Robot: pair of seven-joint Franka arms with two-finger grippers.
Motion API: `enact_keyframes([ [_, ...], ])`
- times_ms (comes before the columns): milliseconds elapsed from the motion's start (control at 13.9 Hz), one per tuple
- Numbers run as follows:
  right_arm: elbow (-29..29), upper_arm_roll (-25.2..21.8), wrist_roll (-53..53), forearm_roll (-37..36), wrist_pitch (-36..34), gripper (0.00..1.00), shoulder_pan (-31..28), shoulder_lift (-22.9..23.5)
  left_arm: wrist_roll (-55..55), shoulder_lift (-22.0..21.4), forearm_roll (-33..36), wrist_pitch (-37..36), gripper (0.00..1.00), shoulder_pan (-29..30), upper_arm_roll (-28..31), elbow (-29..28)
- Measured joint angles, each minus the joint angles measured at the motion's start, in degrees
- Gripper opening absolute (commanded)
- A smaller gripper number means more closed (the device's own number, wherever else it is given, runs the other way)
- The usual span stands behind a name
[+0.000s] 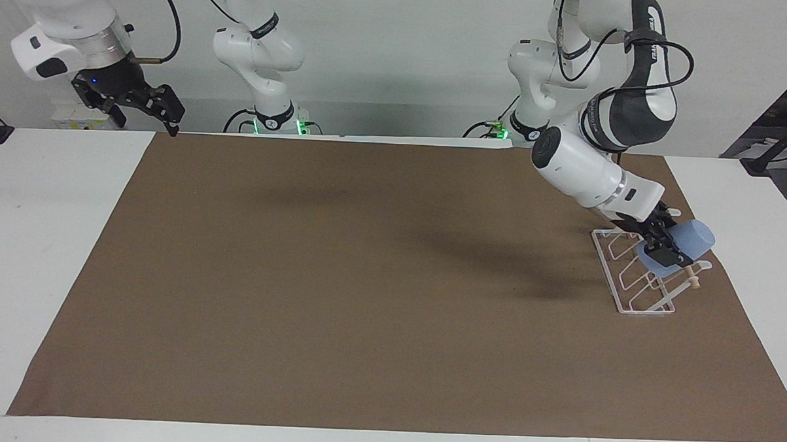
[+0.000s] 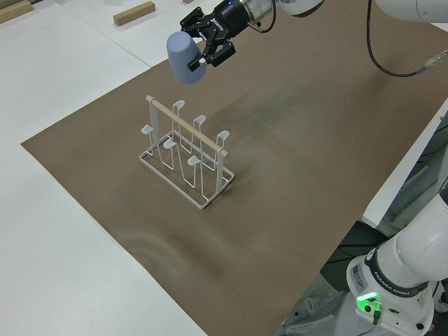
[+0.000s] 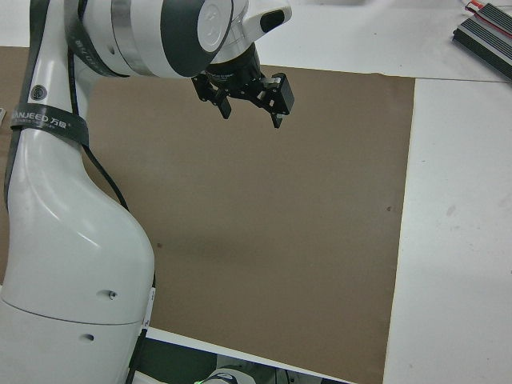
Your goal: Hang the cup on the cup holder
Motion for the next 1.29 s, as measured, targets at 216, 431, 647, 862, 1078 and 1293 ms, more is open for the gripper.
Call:
enact_keyframes([
  [216,-0.02,0.07,-0.13,0.0,-0.72,0.99,0.09,0.02,0.01,0.95,1.44,0.35,0.33,1.15,0.0,-1.6],
  [431,-0.02,0.18,-0.13,0.0,-0.88,0.99,0.09,0.01,0.04,1.15,2.81,3.05,0.33,3.75,0.04,-2.88],
  [647,-0.03,0.18,-0.13,0.0,-0.88,0.99,0.1,0.01,0.35,1.14,2.91,6.4,0.33,5.69,-0.01,-3.57],
  [862,-0.06,0.28,-0.14,0.23,-0.95,0.99,0.12,0.01,0.49,1.14,2.91,7.31,0.33,5.75,-0.13,-4.47],
  [1078,-0.32,0.42,-0.14,0.26,-1.39,0.99,0.16,0.01,0.52,1.05,2.92,7.69,0.35,5.74,-0.35,-5.98],
  [1293,-0.47,0.42,-0.15,0.28,-1.48,0.99,0.13,0.0,0.59,1.31,2.92,8.06,0.48,5.7,-0.77,-7.82],
])
